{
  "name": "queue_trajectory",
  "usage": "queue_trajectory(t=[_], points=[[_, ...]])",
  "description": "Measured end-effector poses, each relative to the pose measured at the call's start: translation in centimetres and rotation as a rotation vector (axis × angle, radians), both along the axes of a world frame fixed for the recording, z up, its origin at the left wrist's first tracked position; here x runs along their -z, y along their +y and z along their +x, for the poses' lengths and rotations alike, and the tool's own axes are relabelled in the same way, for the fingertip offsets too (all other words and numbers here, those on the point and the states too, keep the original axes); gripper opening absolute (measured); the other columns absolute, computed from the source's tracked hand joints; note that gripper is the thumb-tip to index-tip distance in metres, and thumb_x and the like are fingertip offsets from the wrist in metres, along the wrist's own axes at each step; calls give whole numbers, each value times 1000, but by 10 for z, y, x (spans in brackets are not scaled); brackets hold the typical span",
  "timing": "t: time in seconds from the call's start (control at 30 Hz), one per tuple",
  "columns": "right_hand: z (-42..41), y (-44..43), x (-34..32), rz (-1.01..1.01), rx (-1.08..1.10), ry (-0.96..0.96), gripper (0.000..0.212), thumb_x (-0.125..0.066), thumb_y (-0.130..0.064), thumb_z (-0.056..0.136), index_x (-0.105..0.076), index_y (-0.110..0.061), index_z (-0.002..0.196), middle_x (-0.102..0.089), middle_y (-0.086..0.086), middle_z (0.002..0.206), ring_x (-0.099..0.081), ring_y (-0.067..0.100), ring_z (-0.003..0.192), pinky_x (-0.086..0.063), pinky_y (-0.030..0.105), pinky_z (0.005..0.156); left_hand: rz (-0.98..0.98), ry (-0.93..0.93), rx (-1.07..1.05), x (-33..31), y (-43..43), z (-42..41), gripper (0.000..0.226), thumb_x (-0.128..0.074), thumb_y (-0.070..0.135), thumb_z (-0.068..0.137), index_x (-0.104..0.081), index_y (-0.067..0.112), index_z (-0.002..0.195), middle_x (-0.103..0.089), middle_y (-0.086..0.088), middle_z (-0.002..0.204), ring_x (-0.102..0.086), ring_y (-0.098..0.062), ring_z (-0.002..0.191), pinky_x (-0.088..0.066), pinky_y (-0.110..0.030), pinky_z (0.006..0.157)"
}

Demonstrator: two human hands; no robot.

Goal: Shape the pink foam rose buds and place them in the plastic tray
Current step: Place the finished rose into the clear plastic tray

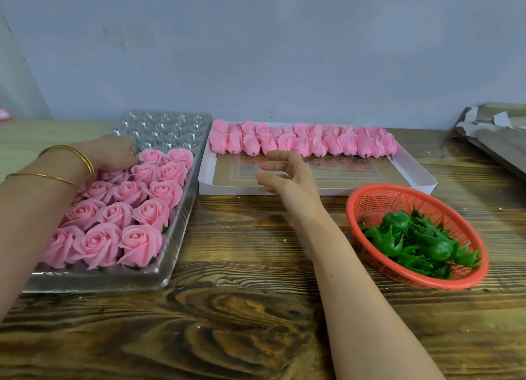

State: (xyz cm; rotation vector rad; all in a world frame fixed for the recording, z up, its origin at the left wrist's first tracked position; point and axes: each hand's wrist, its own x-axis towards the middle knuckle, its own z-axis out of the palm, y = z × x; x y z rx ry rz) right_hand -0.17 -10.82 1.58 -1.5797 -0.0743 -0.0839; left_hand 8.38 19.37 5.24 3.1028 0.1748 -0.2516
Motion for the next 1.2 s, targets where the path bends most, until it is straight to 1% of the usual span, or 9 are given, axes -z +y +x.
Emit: queue_trajectory(t=[0.1, 0.13, 0.27, 0.5, 0.63, 0.77, 0.87, 1.0, 1.2], points=[[0, 0, 0, -6, -4, 2, 37, -71, -6, 84, -57, -18, 116, -65, 7, 112, -63, 26, 107, -53, 37, 92, 35, 19, 32, 1, -2, -1, 26, -46, 6, 96, -58, 1, 73, -63, -30, 111, -59, -34, 100, -40, -29, 73], [0, -1, 0, -7, -7, 2, 37, -71, -6, 84, -57, -18, 117, -64, 7, 113, -63, 25, 106, -53, 35, 91, 35, 20, 33, 1, -3, 0, 26, -45, 5, 96, -55, 2, 71, -62, -30, 111, -59, -34, 99, -39, -29, 72], [0, -1, 1, -15, -8, -1, 38, -71, -7, 84, -57, -16, 118, -64, 8, 114, -63, 25, 106, -53, 33, 90, 19, 26, 3, 7, 1, 8, 24, -45, 5, 95, -62, -10, 102, -61, -30, 115, -60, -36, 105, -45, -32, 81], [3, -1, 3, -32, -3, -6, 37, -72, -9, 83, -58, -20, 115, -65, 5, 111, -64, 23, 104, -53, 37, 92, -18, 63, -20, 6, 0, 11, 32, -43, 15, 100, -51, 0, 127, -52, -22, 135, -50, -32, 123, -41, -29, 96], [4, -1, 4, -58, -1, -6, 37, -73, -12, 83, -58, -22, 116, -65, 2, 111, -63, 23, 104, -53, 41, 94, -25, 96, -20, 6, 2, 12, 35, -45, 21, 99, -49, 5, 130, -52, -17, 137, -50, -30, 122, -41, -28, 98], [4, -1, 5, -72, -2, -3, 38, -73, -13, 83, -58, -22, 116, -65, 1, 112, -64, 23, 102, -53, 41, 95, -32, 175, -57, 11, 16, 21, 36, -53, 22, 95, -56, 3, 126, -58, -19, 129, -55, -35, 118, -47, -39, 99], [3, -1, 5, -74, -6, 2, 37, -73, -12, 83, -58, -22, 116, -64, 1, 112, -64, 22, 102, -53, 40, 94, -54, 181, -58, 14, 21, 27, 39, -53, 22, 96, -53, 4, 130, -56, -19, 130, -53, -35, 121, -45, -39, 101], [3, 0, 4, -68, -3, 11, 37, -73, -10, 83, -59, -19, 117, -64, 2, 112, -64, 16, 95, -53, 36, 93, -92, 218, -77, 12, 16, 26, 37, -48, 17, 98, -52, 0, 130, -57, -22, 129, -55, -38, 119, -47, -45, 99], [5, 0, 5, -55, 13, 22, 36, -72, -6, 82, -60, -17, 114, -65, 6, 112, -62, 14, 92, -52, 36, 92, -111, 179, -36, 4, 7, 20, 41, -51, 6, 94, -44, -1, 134, -55, -24, 128, -56, -38, 116, -48, -45, 96]])
